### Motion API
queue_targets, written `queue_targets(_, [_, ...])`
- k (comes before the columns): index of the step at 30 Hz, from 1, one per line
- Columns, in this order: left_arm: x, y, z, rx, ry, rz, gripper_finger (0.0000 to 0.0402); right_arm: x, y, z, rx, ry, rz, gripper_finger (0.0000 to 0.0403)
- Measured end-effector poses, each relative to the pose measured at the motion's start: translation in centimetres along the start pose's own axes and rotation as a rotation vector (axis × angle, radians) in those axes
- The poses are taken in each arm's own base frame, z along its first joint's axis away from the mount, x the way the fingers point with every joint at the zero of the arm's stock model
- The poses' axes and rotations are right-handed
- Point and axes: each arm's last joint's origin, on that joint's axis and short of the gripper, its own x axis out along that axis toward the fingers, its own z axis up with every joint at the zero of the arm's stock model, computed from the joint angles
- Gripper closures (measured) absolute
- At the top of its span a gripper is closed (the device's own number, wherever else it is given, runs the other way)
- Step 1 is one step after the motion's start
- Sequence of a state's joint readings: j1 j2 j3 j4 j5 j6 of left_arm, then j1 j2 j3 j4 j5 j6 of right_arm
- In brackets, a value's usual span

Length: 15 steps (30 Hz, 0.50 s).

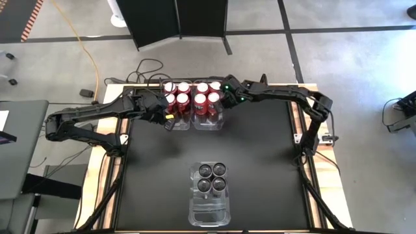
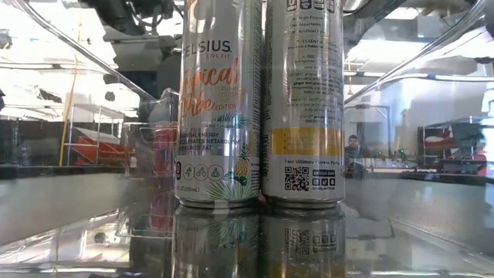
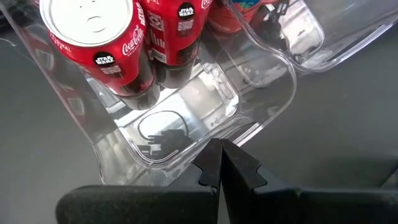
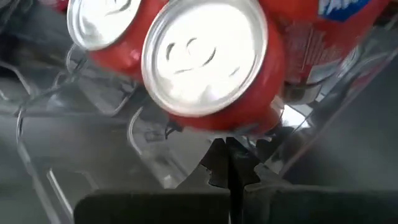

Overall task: Sort soda cans
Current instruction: Adjust the orange soda can on the right transparent bin

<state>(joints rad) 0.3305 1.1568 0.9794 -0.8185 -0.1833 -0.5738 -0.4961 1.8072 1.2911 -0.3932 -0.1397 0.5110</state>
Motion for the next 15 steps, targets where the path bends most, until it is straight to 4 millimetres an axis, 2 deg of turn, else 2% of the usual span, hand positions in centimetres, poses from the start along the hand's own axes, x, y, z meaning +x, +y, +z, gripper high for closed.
queue_targets(5, [0.0,0.0,0.0,-0.005,0.001,0.001,0.04,-0.7,0.9,-0.4,-0.009,0.016,0.022,0.04])
queue_targets(11, [0.0,0.0,0.0,-0.006,0.002,0.002,0.04,-3.1,3.5,-0.9,-0.059,-0.014,0.131,0.04])
queue_targets(15, [0.0,0.1,0.2,0.018,-0.02,0.018,0.04,-2.2,5.7,-1.8,-0.121,-0.026,0.213,0.0401])
